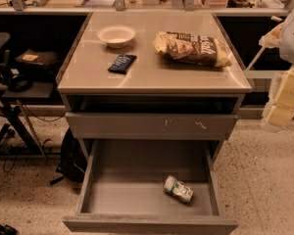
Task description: Pick 7up can from middle drawer and place on counter
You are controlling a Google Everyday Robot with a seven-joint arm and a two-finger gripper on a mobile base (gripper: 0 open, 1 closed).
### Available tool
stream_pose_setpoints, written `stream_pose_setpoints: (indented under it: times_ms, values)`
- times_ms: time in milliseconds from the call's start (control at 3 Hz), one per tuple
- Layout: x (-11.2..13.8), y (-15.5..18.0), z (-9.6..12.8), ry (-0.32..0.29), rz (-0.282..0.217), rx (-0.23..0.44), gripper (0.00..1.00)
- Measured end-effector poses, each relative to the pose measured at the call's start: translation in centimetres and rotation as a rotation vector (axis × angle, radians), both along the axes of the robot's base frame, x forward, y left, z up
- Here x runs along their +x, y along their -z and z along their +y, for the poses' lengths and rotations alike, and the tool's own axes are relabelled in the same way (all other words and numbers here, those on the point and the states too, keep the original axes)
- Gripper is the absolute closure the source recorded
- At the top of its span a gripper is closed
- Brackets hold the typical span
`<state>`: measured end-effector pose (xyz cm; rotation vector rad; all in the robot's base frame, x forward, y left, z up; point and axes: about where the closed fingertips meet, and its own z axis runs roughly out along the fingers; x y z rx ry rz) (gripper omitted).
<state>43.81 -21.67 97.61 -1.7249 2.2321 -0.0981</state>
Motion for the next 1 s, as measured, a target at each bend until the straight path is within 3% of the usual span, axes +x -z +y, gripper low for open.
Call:
stream_pose_setpoints:
  times_ms: [667,1000]
  values:
    - [-0.5,1.4,0.0,0.005,0.0,0.03,0.0]
    - [-1.2,8.4,-0.1,0.039,0.065,0.163,0.0]
